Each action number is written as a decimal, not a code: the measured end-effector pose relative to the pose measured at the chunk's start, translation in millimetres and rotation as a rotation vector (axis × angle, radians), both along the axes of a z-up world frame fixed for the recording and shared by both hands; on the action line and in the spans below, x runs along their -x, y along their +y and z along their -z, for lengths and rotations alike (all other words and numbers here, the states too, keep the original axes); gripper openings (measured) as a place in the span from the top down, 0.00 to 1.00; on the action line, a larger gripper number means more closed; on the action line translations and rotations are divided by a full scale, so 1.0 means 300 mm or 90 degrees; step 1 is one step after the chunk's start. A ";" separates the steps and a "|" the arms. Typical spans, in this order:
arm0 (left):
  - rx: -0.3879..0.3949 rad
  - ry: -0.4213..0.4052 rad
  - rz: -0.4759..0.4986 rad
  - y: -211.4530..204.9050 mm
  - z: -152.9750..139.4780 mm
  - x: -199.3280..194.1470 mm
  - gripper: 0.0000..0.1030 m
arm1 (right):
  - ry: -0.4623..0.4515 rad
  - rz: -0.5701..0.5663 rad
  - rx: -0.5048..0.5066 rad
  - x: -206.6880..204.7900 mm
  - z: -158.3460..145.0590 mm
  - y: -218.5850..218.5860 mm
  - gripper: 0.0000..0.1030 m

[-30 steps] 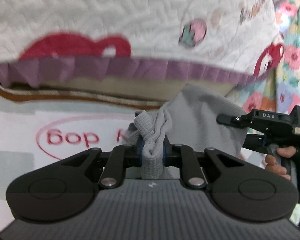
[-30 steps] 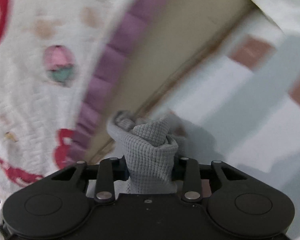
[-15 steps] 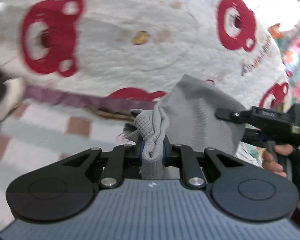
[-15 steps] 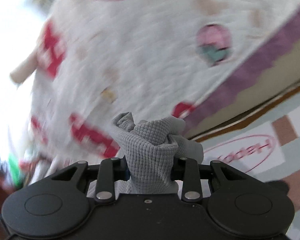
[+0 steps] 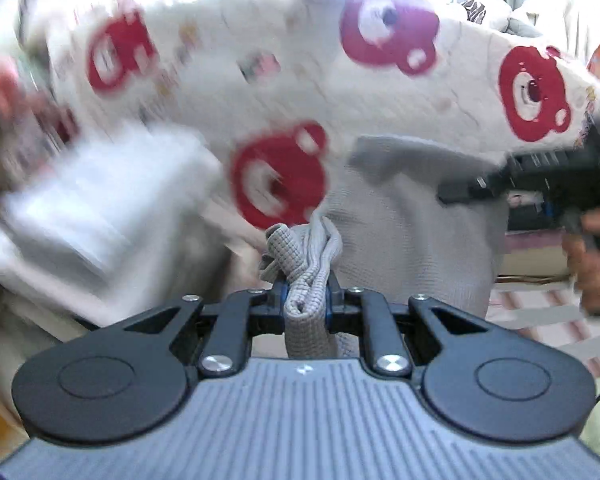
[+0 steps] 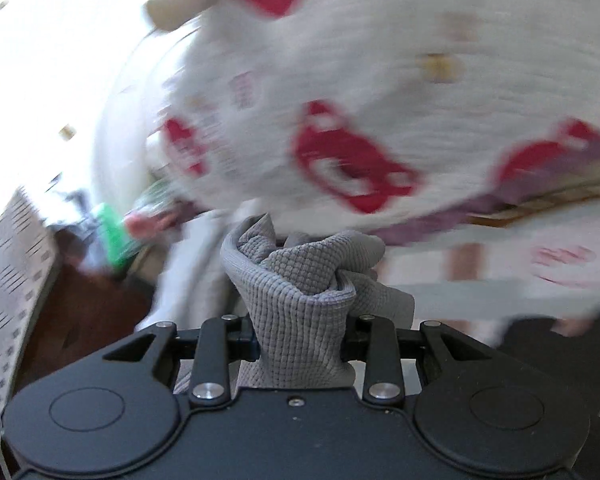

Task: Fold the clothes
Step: 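Lift the folded shirt with both grippers and carry it toward the clothes stack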

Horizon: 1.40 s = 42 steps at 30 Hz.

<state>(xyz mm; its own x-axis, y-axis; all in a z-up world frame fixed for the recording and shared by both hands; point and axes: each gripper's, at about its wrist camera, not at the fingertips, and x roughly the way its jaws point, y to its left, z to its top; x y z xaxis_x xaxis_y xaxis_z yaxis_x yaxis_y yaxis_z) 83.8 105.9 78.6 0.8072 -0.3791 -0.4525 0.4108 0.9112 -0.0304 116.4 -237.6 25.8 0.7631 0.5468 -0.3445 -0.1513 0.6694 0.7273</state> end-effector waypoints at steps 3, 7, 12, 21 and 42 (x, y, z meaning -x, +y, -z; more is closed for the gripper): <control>-0.036 -0.039 -0.047 0.123 -0.123 0.003 0.86 | -0.039 -0.078 0.006 -0.129 -0.137 0.157 0.64; -0.043 -0.074 -0.129 0.312 -0.260 -0.035 0.86 | -0.085 -0.170 0.005 -0.304 -0.295 0.363 0.64; -0.039 -0.090 -0.211 0.464 -0.290 -0.174 0.86 | -0.107 -0.222 0.027 -0.492 -0.420 0.593 0.65; -0.017 -0.015 -0.263 0.534 -0.162 -0.462 0.86 | -0.072 -0.222 0.067 -0.802 -0.340 0.751 0.65; -0.082 -0.018 -0.333 0.452 0.038 -0.564 0.66 | -0.043 -0.084 0.224 -0.895 -0.202 0.665 0.29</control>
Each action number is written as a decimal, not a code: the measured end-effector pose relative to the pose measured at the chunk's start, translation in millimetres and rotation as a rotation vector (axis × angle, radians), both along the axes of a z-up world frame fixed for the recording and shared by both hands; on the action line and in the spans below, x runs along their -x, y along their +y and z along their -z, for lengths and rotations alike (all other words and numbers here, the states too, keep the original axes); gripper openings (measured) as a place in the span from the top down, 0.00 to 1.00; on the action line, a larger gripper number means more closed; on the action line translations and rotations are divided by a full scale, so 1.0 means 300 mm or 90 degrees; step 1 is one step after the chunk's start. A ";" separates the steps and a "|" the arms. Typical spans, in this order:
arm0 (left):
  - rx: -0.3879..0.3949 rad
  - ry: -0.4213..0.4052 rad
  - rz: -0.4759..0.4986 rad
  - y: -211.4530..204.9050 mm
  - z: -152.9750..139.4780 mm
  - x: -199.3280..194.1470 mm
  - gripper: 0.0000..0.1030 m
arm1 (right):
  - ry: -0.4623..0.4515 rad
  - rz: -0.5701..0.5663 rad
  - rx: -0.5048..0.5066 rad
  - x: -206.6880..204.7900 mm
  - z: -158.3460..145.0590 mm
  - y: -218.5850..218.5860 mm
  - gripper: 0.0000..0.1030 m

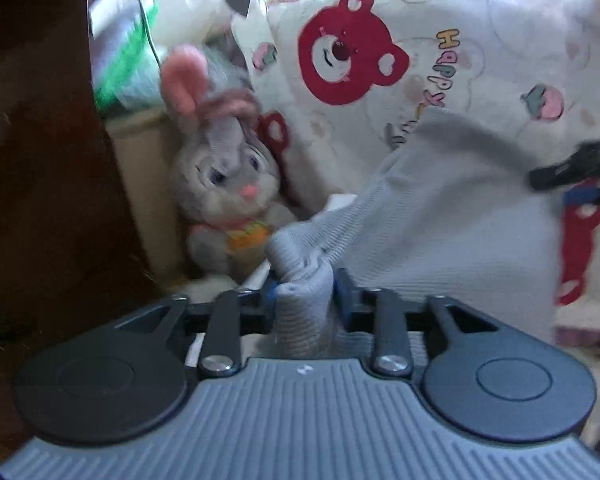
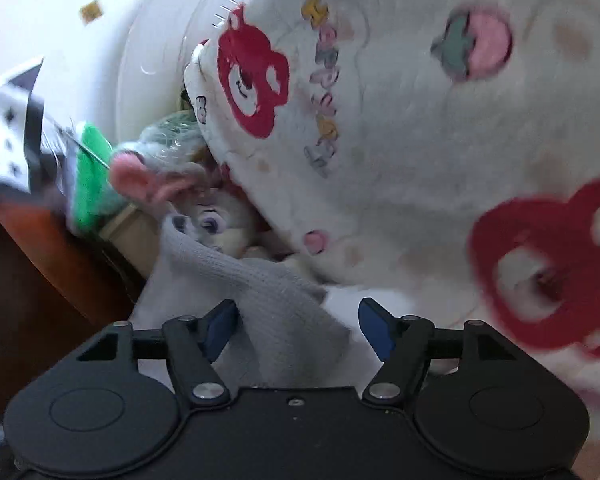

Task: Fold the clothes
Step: 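Lift the folded shirt with both grippers and carry it toward the clothes stack, then open both grippers and release the shirt onto the clothes stack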

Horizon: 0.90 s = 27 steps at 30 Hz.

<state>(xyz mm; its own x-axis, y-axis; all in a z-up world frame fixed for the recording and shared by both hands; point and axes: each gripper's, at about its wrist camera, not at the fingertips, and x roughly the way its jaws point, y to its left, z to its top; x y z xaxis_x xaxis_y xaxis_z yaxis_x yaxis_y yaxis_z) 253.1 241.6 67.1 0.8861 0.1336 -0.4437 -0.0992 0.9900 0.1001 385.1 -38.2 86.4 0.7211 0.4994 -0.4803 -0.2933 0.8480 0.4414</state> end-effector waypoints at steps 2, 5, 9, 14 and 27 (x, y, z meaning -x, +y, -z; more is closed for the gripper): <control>-0.047 -0.028 -0.016 -0.023 -0.020 0.023 0.66 | -0.037 0.022 0.024 0.053 -0.015 -0.022 0.29; -0.077 -0.074 -0.009 -0.042 -0.087 0.072 0.66 | -0.137 0.006 0.104 0.137 -0.054 -0.010 0.64; -0.032 -0.059 0.108 -0.075 -0.177 0.111 0.69 | -0.247 -0.103 0.195 0.215 -0.084 0.064 0.85; 0.071 0.052 0.237 -0.153 -0.127 0.035 0.68 | -0.279 -0.195 0.243 0.182 -0.072 0.179 0.84; 0.064 0.079 0.194 -0.125 0.021 0.012 0.67 | -0.176 -0.204 0.206 -0.091 0.041 0.295 0.74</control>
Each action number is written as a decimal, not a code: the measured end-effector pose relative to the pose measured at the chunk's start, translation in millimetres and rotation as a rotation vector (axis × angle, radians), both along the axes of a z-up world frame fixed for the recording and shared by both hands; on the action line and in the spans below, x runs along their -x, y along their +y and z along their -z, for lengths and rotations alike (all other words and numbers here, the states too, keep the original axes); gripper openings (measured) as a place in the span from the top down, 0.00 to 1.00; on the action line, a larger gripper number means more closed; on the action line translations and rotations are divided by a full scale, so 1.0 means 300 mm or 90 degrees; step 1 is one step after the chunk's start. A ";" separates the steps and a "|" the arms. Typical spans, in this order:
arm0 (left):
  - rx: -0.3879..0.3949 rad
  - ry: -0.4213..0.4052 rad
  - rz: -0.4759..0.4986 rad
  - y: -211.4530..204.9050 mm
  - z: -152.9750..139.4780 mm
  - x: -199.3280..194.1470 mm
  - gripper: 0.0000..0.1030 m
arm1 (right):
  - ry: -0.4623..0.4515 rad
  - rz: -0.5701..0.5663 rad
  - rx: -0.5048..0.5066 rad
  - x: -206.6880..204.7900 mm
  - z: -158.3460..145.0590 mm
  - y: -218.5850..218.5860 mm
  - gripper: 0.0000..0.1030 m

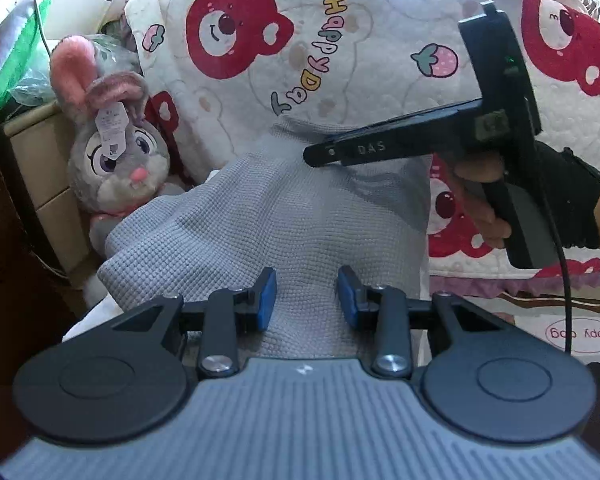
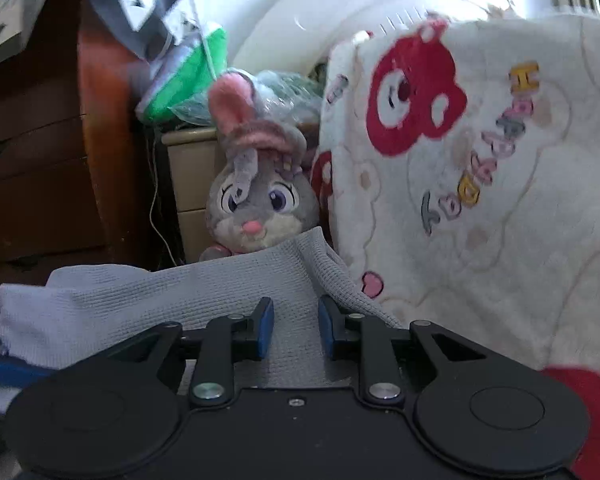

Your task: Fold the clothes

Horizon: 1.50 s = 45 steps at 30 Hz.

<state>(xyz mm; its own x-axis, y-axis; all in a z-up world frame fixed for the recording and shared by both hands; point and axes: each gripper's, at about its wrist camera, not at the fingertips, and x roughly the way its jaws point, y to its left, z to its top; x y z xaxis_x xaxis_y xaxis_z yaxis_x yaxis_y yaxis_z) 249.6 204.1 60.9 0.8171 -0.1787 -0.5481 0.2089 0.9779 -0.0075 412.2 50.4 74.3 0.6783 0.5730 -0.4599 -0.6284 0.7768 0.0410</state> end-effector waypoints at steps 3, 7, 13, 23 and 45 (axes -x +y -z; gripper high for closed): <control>0.004 0.006 0.003 0.004 -0.004 -0.005 0.67 | 0.006 0.010 -0.020 0.006 -0.021 0.006 0.73; 0.019 0.012 0.006 0.018 -0.006 -0.005 0.67 | 0.003 0.030 -0.037 0.008 -0.058 0.023 0.72; 0.029 0.022 0.001 0.032 -0.014 -0.005 0.67 | 0.059 0.082 -0.045 -0.023 -0.044 0.016 0.75; -0.016 0.008 -0.062 0.080 -0.106 0.140 0.32 | -0.006 0.103 -0.168 0.254 -0.086 -0.266 0.52; -0.044 0.139 -0.204 -0.342 0.286 0.502 0.12 | 0.097 0.082 -0.258 0.850 0.262 -0.595 0.45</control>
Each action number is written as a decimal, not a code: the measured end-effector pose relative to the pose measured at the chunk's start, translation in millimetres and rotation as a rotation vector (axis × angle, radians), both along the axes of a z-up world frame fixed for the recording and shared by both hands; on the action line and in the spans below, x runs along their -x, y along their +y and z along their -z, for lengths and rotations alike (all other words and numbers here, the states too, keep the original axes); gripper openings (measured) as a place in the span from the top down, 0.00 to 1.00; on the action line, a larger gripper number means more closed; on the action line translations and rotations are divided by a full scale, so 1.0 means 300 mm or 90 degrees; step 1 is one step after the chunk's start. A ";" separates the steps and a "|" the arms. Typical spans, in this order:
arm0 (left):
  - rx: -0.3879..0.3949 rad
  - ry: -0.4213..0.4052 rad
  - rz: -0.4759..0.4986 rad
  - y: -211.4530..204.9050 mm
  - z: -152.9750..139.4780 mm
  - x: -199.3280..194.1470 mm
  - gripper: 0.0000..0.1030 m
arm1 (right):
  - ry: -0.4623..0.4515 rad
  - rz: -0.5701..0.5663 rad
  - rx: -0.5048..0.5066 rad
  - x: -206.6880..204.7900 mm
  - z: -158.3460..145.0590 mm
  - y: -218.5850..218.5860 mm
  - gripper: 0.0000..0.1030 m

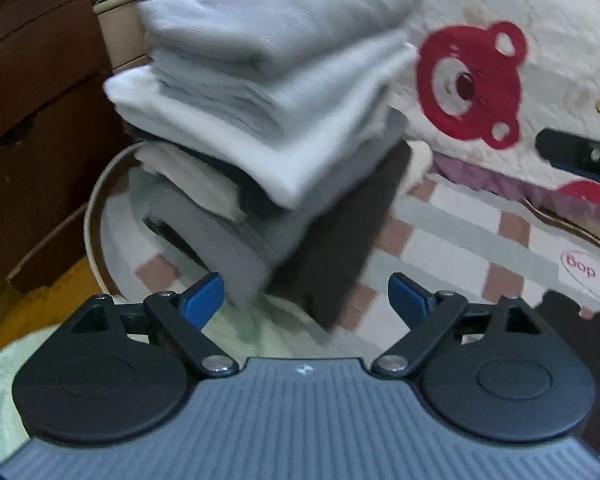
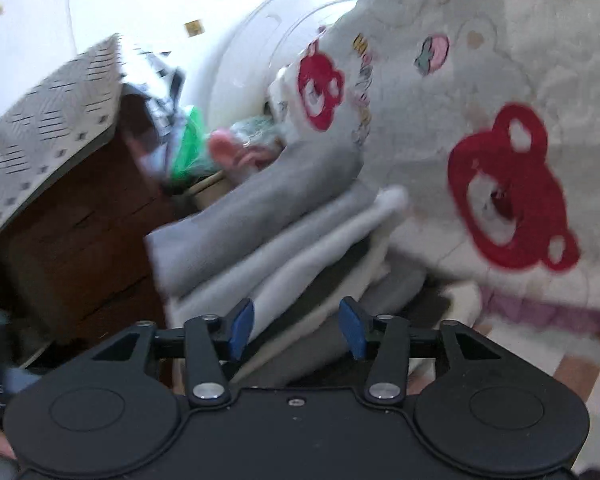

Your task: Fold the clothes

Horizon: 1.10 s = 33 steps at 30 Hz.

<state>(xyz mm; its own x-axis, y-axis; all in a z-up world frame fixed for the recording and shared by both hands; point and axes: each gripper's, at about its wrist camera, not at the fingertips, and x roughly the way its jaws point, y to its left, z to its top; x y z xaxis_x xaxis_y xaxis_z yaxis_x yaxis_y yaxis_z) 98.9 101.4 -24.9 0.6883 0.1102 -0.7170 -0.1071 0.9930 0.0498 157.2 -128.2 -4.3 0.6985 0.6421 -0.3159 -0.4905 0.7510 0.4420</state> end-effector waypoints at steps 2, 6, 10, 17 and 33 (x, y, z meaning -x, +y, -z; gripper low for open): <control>-0.009 0.007 -0.013 -0.055 0.021 0.023 0.08 | -0.002 0.003 0.032 0.059 0.022 -0.017 0.45; -0.008 0.029 -0.005 -0.153 0.042 0.108 0.04 | -0.012 0.020 0.084 0.159 0.061 -0.052 0.45; -0.025 0.031 -0.019 -0.219 0.046 0.165 0.04 | -0.012 0.073 0.052 0.262 0.096 -0.103 0.42; -0.071 0.042 -0.012 -0.276 0.056 0.243 0.00 | 0.011 0.107 0.075 0.383 0.159 -0.098 0.41; -0.038 0.033 -0.023 -0.319 0.062 0.326 0.00 | -0.026 0.139 0.178 0.510 0.105 -0.088 0.41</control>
